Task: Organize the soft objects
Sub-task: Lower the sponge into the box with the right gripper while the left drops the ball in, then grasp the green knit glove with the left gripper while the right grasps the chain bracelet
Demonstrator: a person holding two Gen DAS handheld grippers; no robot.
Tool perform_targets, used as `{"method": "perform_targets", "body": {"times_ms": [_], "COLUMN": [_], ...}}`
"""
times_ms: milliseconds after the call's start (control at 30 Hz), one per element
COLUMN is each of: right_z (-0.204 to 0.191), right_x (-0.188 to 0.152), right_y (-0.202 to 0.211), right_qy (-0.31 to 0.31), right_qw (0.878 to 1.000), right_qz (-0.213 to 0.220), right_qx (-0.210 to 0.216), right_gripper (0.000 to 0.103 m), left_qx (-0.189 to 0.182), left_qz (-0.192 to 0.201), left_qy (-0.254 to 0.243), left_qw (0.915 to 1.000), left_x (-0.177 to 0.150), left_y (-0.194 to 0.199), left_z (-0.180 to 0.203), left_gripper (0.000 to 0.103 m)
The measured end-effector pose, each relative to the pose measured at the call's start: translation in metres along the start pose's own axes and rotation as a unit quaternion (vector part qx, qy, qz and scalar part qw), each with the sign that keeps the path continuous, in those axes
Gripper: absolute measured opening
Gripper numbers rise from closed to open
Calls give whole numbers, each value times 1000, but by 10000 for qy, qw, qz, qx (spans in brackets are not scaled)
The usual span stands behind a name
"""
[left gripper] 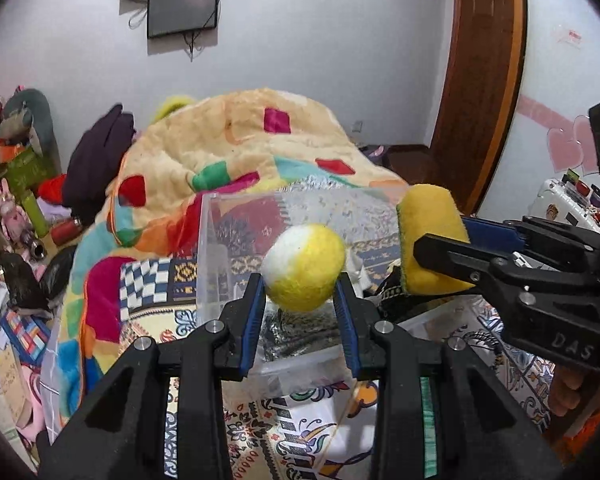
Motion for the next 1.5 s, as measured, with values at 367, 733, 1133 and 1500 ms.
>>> {"method": "perform_targets", "body": {"times_ms": [367,733,1133,1500], "right_z": [-8,-5,11,44], "right_x": [-7,-9,2,-24], "right_y": [-17,-15,26,53], "right_qy": [255,256,48,-168], "right_qw": [9993,9990,9999,9993], "right_qz": [-229,-341,20,27], "right_qx": [-135,-136,-123,-319], "right_gripper": [35,53,56,66], "left_qx": [-17,-57,-238,-465], "left_qz": [-86,183,575,-49], "left_qy": [29,96,85,-1], "left_qw": [10000,9998,9980,9989], "left_x": [-2,-1,4,-29], "left_y": [-3,22,61,43], "left_z": [1,3,16,42], "left_gripper": [38,53,74,82]}}
Point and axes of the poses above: each gripper's, at about its wrist camera, not at the fingertips, and y roughly against the way its jaws point, z to its right, x to its top, the point moved 4 cm from there along -y, roughly the way its jaws point, and after that the axes turned 11 degrees about -x, right-handed, at the moved point
